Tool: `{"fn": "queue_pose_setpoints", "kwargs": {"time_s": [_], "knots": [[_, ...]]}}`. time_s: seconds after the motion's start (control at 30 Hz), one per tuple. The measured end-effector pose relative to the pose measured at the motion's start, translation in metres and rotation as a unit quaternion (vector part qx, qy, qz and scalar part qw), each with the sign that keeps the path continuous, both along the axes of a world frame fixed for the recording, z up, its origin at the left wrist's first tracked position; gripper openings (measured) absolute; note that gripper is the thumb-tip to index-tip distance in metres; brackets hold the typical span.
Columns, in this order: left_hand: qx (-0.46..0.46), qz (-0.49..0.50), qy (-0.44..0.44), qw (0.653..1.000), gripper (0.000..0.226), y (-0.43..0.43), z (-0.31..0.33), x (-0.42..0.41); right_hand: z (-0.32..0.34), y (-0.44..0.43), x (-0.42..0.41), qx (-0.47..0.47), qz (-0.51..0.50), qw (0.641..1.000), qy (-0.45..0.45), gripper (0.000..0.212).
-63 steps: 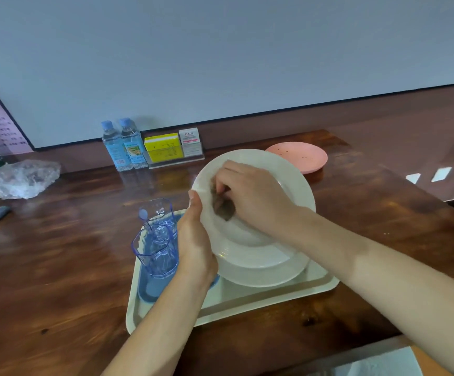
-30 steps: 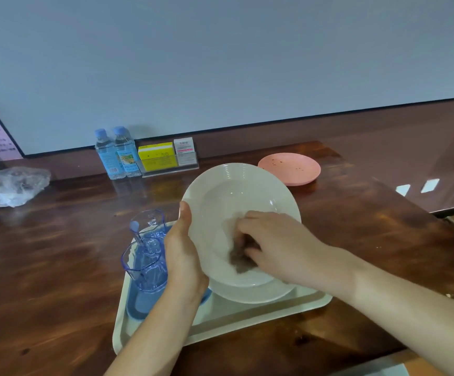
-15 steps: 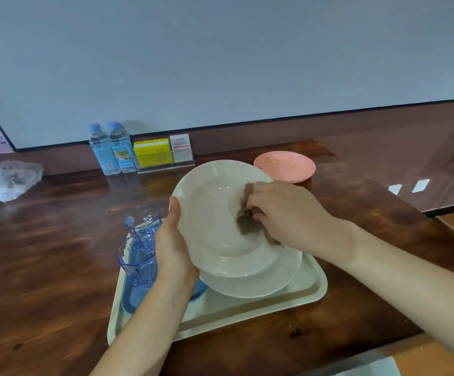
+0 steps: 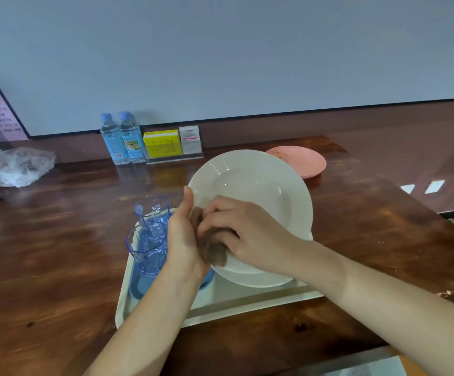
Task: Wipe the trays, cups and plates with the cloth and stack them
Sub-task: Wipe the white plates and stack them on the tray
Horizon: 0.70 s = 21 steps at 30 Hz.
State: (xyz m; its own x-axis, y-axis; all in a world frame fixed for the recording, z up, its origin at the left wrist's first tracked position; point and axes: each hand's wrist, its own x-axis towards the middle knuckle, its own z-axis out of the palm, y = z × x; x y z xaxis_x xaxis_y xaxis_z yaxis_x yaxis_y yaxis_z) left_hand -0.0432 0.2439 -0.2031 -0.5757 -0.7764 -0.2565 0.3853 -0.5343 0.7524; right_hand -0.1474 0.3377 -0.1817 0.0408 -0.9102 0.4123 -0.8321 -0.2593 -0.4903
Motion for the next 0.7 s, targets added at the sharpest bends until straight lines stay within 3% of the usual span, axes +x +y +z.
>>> {"fn": "queue_pose_setpoints", "kwargs": {"time_s": [0.13,0.2,0.4,0.6,0.7], "knots": [[0.014,0.03,0.042,0.999,0.048,-0.005,0.004,-0.002,0.013,-0.033,-0.003,-0.068,-0.039,0.997,0.017,0.023],[0.033,0.025,0.07,0.997,0.057,-0.003,0.007,-0.001,0.015,-0.04,-0.007,-0.077,-0.064,0.995,0.02,0.022],[0.03,0.013,0.025,0.999,0.066,-0.01,0.0,-0.001,0.004,-0.023,-0.001,-0.017,-0.014,0.999,0.026,0.022],[-0.038,-0.011,0.022,0.999,0.069,0.002,-0.003,-0.005,0.02,-0.04,-0.011,-0.074,-0.048,0.994,0.059,0.027],[-0.087,-0.015,-0.01,0.996,0.091,0.001,-0.005,-0.005,0.031,-0.052,-0.027,-0.113,-0.113,0.986,0.047,0.025]]}}
